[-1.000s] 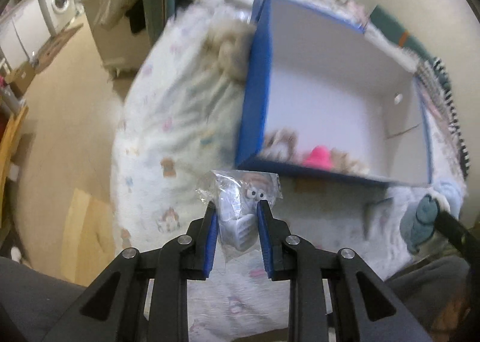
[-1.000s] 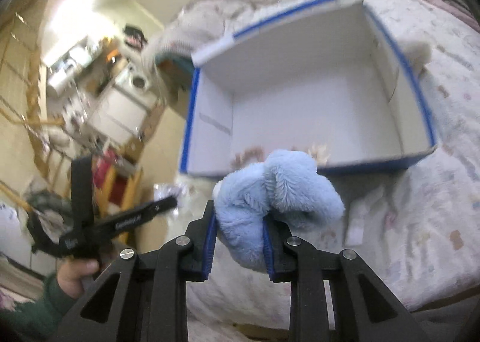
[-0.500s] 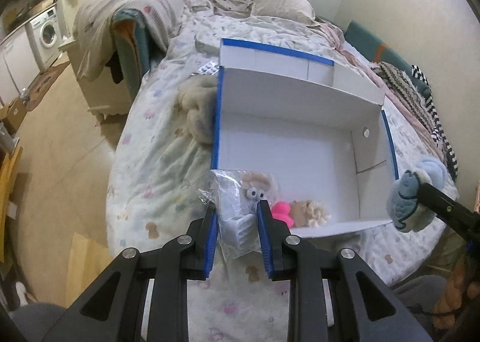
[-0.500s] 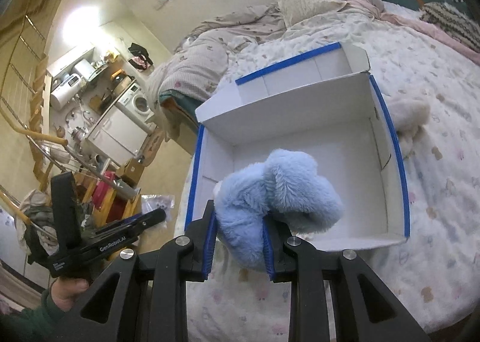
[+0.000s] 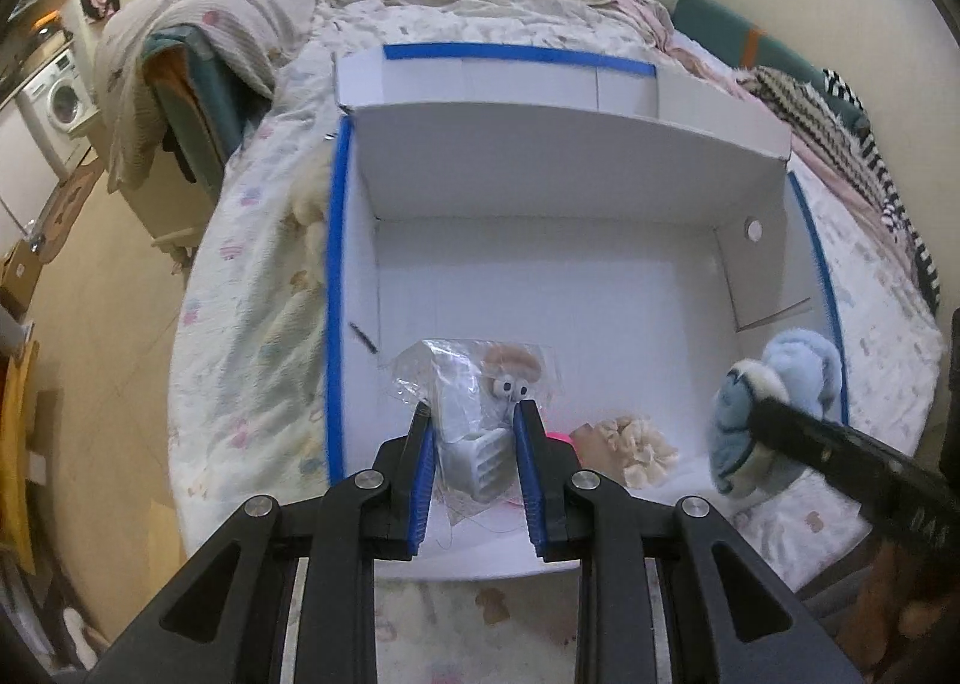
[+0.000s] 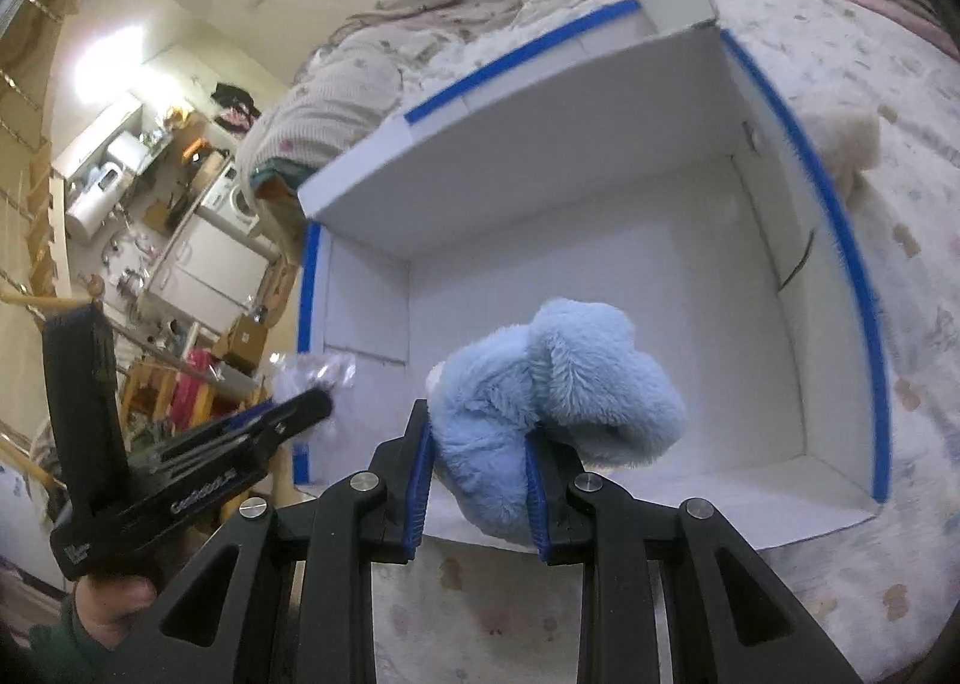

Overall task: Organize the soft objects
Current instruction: 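Lift and carry the clear bag and blue plush over the box with both tools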

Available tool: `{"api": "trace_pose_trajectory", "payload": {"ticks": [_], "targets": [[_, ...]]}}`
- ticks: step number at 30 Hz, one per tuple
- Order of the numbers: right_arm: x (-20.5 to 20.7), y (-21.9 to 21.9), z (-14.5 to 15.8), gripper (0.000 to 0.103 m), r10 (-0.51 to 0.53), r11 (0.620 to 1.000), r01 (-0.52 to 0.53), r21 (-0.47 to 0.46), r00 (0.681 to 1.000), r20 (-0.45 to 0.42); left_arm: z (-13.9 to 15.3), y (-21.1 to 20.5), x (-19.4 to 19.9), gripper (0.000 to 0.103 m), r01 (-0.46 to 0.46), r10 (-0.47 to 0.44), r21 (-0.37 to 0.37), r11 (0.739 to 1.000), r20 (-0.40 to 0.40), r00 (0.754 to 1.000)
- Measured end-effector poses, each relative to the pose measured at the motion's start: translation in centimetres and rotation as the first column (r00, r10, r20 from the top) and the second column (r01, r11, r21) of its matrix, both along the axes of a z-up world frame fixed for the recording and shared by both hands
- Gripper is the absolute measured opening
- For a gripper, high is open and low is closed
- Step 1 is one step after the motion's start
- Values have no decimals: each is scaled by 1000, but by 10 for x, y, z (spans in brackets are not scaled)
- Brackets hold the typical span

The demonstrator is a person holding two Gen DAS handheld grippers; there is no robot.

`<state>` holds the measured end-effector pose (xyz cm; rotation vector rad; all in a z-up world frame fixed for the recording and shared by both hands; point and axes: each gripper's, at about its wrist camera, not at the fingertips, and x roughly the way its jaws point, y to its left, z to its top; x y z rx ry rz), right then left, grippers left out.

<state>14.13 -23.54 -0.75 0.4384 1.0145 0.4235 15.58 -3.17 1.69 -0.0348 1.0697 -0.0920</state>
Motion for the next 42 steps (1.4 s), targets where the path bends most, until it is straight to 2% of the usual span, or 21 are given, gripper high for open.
{"api": "trace_pose_trajectory", "payload": {"ticks": [2, 7, 13, 16, 27, 31, 42], "targets": [[1, 7, -3, 29, 20, 999, -20, -40, 1000, 3, -7, -4, 4, 23, 8, -8, 6, 1000, -4, 1000], [10, 18, -16, 29, 41, 996, -43, -76, 999, -25, -31, -12, 9, 23, 17, -17, 9, 1000, 1, 1000], [18, 29, -25, 30, 65, 992, -69, -105, 997, -42, -40, -21, 11, 23, 32, -33, 52, 998, 19, 999], [21, 28, -30, 30, 62, 991, -68, -116, 996, -59, -45, -17, 12, 23, 21, -21, 28, 999, -3, 1000], [27, 23, -41, 31, 33, 991, -46, -124, 994, -105, -54, -21, 16, 23, 29, -28, 37, 999, -21, 999], [29, 25, -43, 32, 31, 991, -46, -128, 993, -113, -57, -18, 17, 23, 29, -29, 5, 1000, -32, 999], [30, 28, -43, 32, 28, 989, -44, -141, 993, -111, -57, -16, 15, 23, 6, -6, 31, 999, -13, 1000]]}}
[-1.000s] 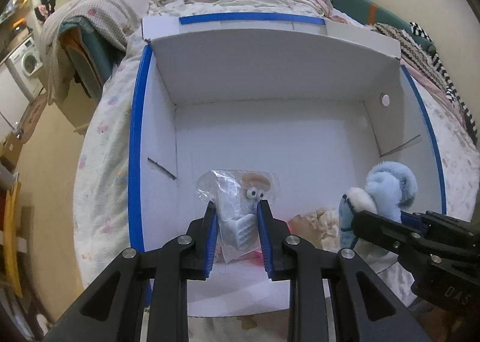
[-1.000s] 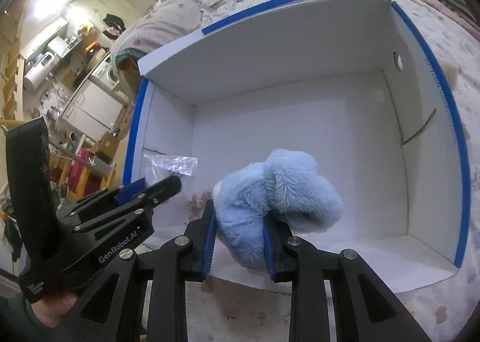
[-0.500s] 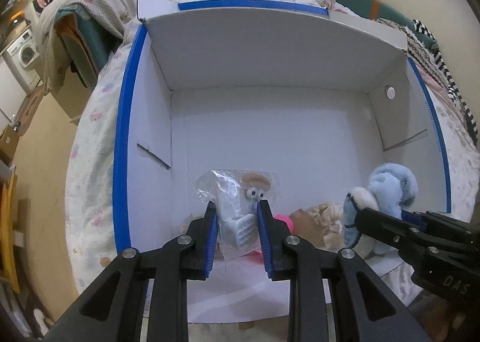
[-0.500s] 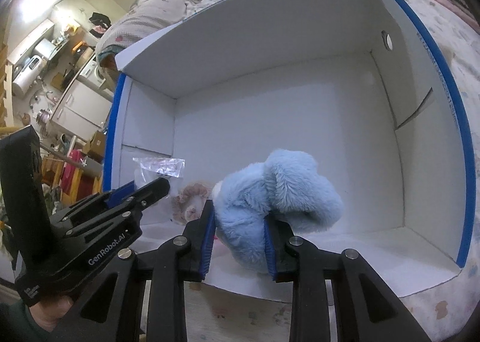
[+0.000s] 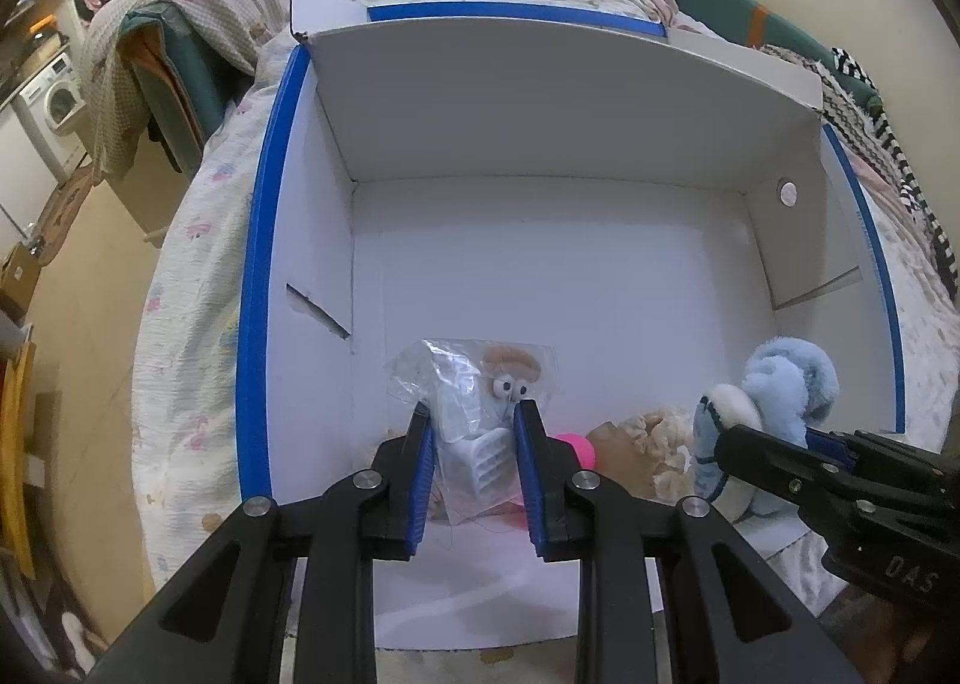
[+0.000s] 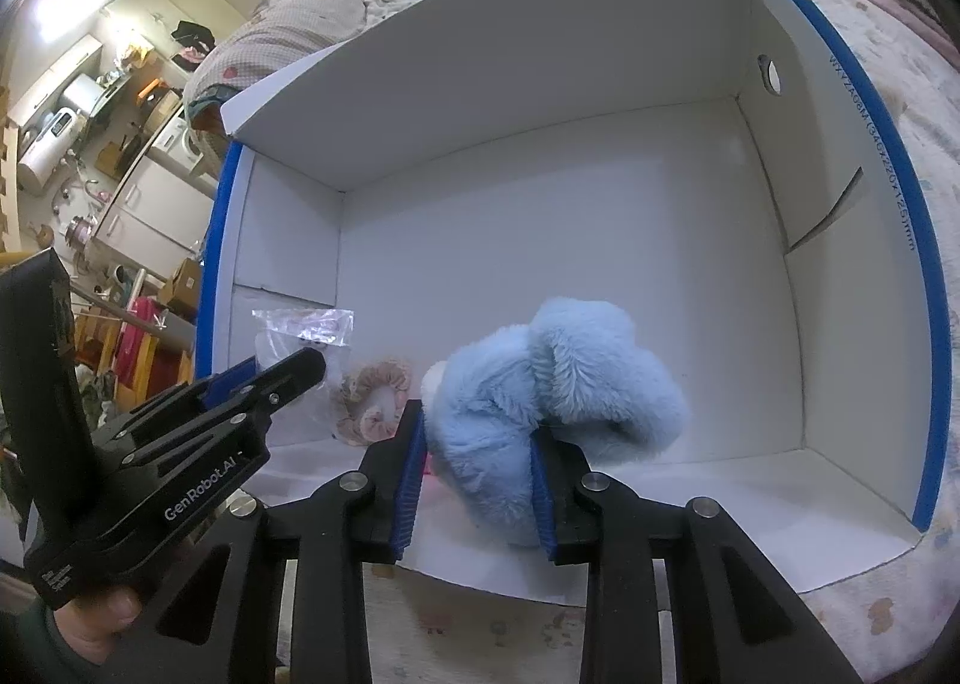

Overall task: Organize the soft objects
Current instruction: 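Lift and carry the clear bag and blue plush over the box with both tools, then open both tools to drop the bag and blue plush into the box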

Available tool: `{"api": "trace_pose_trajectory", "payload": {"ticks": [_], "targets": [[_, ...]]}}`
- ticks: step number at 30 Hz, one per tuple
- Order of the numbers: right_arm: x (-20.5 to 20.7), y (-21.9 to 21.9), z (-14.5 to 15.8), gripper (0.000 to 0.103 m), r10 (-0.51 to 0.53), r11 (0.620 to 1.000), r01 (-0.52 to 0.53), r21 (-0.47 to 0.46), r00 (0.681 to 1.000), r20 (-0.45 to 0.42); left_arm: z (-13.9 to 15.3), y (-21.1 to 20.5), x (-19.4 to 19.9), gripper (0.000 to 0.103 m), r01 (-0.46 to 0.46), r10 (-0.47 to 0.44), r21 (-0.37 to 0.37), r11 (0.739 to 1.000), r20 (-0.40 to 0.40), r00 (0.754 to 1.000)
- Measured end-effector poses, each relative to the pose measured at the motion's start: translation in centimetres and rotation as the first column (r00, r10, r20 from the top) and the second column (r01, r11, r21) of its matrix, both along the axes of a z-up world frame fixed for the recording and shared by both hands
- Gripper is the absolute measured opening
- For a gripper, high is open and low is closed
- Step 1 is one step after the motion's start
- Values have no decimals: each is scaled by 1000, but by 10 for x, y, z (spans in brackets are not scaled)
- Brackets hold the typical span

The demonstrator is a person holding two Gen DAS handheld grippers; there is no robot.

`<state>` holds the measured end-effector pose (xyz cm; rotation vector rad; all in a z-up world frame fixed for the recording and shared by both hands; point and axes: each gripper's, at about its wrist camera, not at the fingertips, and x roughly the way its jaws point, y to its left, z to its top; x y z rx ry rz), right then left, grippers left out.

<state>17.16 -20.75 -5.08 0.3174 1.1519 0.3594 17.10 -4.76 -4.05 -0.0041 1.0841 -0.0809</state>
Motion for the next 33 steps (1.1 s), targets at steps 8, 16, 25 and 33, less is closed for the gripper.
{"api": "trace_pose_trajectory", "payload": {"ticks": [8, 16, 25, 33], "targets": [[0, -1, -3, 34, -12, 1000, 12, 2, 1000, -6, 1, -2, -1, 24, 0, 0, -5, 1000, -2, 1000], [0, -2, -2, 45, -24, 1000, 24, -10, 1000, -3, 1, 1, -1, 41, -8, 8, -30, 1000, -5, 1000], [0, -5, 2, 68, -35, 999, 36, -11, 999, 24, 7, 5, 0, 58, -38, 40, -56, 998, 18, 999], [-2, -1, 7, 92, -52, 992, 60, -111, 996, 69, 6, 6, 1, 59, -53, 53, -62, 997, 2, 999]]}}
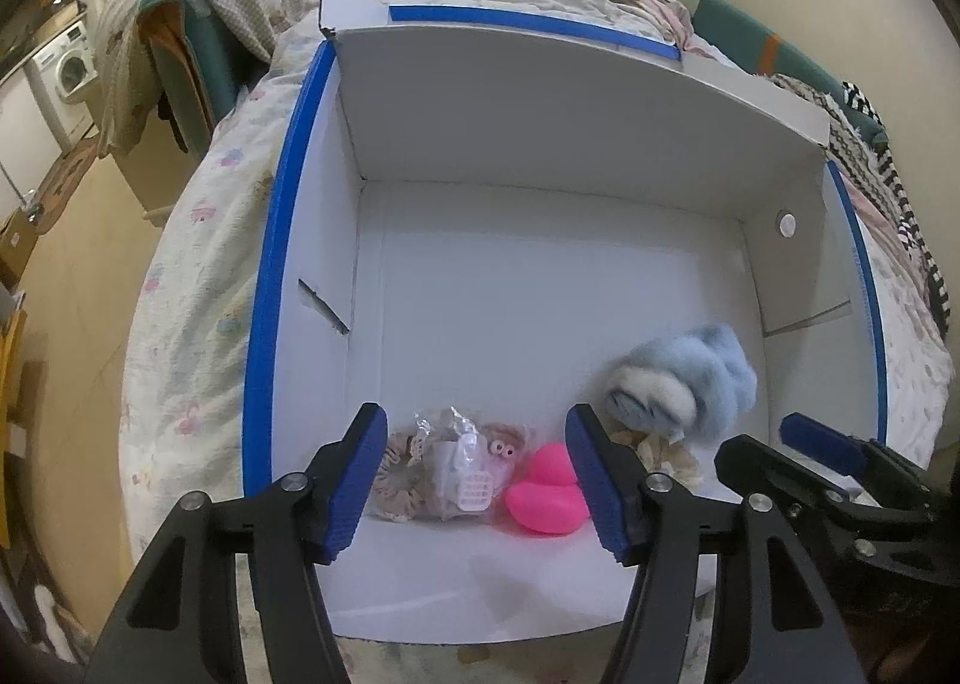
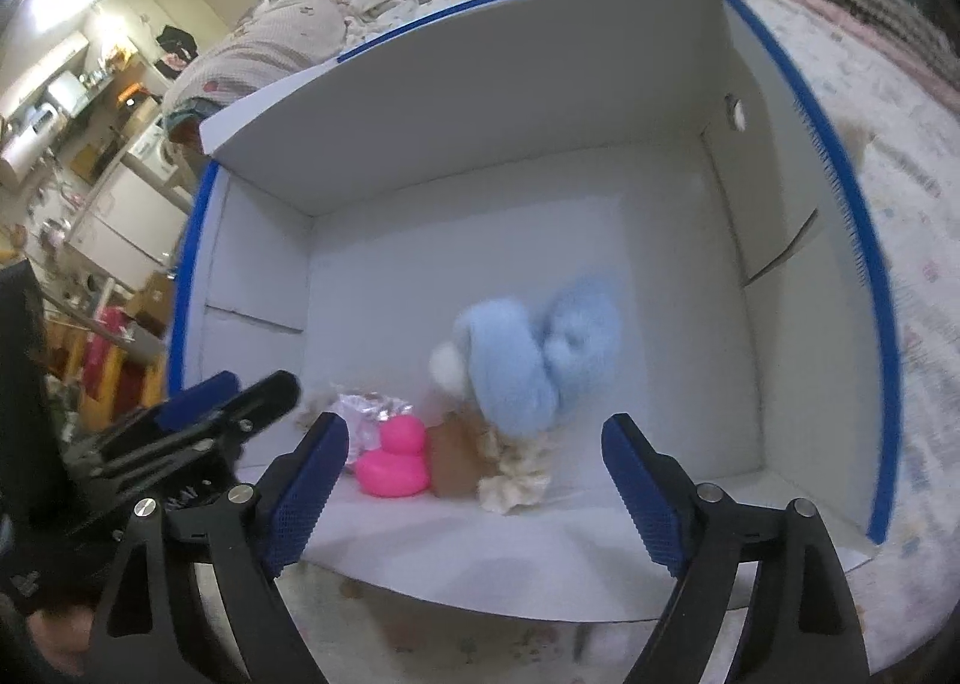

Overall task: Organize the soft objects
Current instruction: 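Open both tools to drop the bag and blue plush into the box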

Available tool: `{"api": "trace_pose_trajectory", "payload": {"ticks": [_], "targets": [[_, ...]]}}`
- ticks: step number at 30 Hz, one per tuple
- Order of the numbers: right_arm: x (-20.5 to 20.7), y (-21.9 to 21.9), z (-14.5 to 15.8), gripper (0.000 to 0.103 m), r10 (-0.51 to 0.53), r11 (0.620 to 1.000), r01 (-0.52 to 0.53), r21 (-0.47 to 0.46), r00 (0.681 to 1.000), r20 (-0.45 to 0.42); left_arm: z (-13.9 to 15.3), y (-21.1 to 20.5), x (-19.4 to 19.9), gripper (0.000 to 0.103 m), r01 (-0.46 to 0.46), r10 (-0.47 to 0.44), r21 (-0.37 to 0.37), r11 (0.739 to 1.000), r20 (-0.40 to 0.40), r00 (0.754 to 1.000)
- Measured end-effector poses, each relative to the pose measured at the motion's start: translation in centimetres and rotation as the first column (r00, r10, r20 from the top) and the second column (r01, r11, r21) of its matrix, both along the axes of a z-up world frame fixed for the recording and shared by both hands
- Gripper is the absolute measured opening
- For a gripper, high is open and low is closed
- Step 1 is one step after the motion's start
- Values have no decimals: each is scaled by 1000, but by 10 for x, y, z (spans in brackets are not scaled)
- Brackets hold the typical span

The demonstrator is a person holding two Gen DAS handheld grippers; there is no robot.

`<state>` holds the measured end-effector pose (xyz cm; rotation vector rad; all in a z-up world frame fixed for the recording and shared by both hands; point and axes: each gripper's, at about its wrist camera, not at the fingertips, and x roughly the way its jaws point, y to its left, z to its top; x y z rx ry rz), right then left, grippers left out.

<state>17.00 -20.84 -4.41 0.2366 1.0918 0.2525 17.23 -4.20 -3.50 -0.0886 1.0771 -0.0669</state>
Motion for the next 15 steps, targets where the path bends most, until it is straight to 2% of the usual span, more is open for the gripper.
{"api": "trace_pose_trajectory", "payload": {"ticks": [2, 15], "targets": [[-1, 0, 2, 92, -1, 1000, 2, -22, 1000, 16, 0, 0, -1, 59, -6, 6, 3, 1000, 2, 1000], [-4, -10, 5, 92, -24, 1000, 24, 0, 999, 24, 6, 4, -6, 59, -12, 12, 22, 1000, 12, 1000]]}}
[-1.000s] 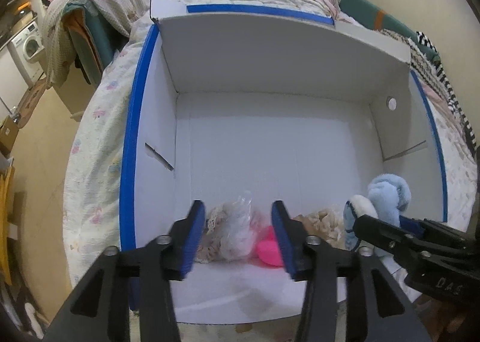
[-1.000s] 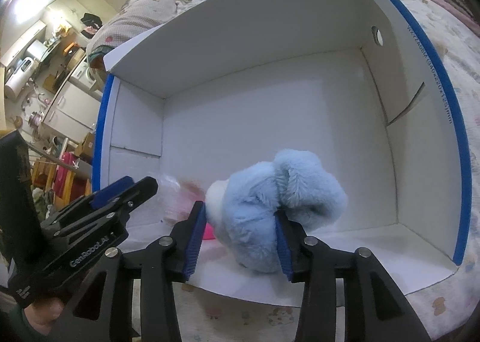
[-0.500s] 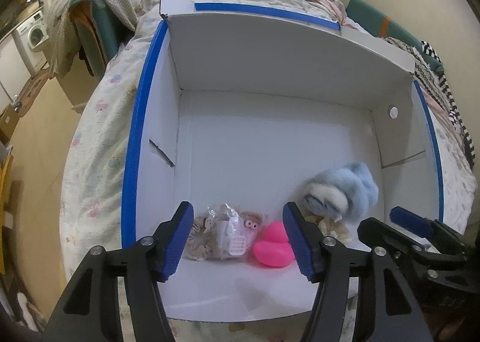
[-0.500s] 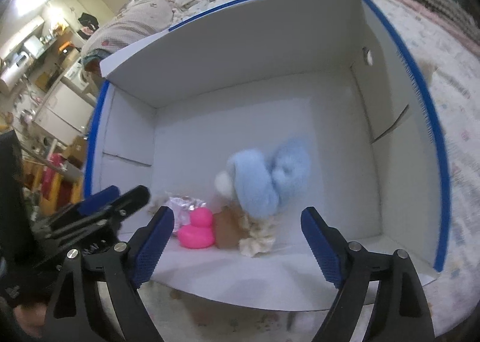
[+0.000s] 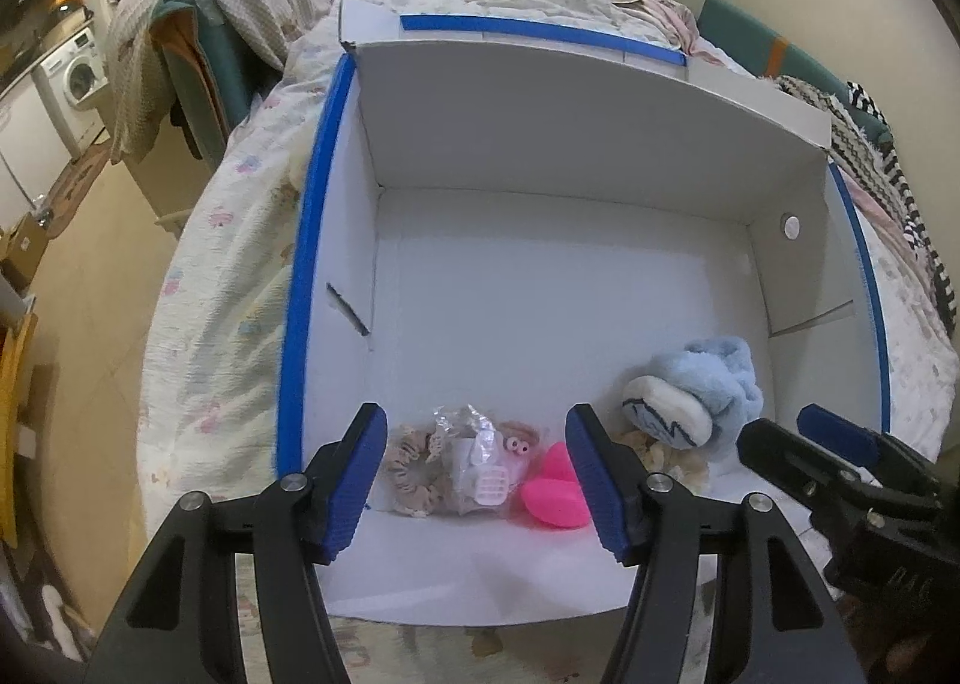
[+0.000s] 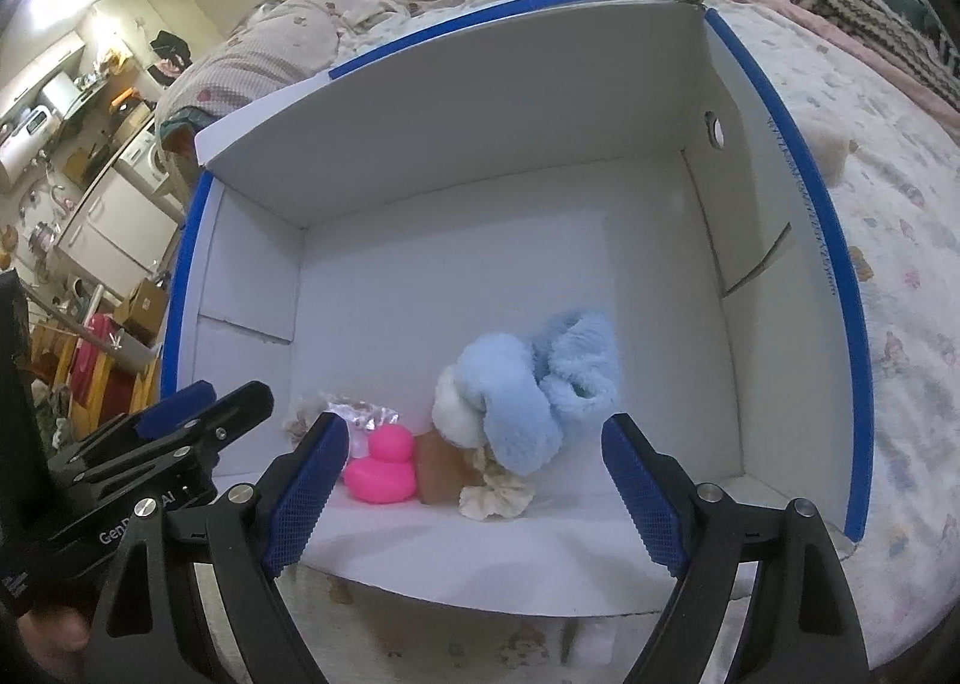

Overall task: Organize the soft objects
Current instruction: 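Open both tools to drop the bag and blue plush into the box, then withdraw both tools from the box toward the white sock and small tan toy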

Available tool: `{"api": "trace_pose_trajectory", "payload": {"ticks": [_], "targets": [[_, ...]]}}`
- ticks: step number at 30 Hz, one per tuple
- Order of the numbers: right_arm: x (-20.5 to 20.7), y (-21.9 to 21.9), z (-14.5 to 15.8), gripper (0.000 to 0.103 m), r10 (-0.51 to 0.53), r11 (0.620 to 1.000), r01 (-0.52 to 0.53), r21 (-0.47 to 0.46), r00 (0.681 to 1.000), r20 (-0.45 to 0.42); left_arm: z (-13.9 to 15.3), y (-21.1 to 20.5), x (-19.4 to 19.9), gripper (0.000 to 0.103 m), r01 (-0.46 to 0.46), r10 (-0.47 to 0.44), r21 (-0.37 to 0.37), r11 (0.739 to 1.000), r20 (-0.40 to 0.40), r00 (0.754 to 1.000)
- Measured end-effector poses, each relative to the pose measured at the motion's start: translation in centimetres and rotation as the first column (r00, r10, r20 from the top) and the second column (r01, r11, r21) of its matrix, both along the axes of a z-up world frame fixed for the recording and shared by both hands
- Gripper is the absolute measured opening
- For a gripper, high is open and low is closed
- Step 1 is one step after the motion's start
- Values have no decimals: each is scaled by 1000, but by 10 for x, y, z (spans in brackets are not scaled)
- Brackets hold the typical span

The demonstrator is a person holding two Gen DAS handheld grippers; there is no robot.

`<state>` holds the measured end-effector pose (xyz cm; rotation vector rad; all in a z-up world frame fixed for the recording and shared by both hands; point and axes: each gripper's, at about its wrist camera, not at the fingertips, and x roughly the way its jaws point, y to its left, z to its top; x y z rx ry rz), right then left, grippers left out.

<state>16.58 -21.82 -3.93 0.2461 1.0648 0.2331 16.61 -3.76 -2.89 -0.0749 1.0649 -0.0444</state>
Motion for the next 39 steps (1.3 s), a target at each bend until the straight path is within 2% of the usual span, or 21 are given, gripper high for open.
{"api": "trace_pose_trajectory", "payload": {"ticks": [16, 32, 39], "targets": [[-26, -2, 14, 92, -16, 1000, 17, -21, 999, 29, 24, 14, -36, 59, -14, 14, 12, 1000, 64, 998], [-55, -7, 20, 92, 3, 997, -1, -77, 999, 38, 23, 27, -71, 59, -27, 25, 30, 999, 51, 998], [-69, -12, 11, 92, -13, 999, 13, -53, 1000, 5, 18, 39, -82, 59, -56, 55, 24, 998, 33, 998]]}}
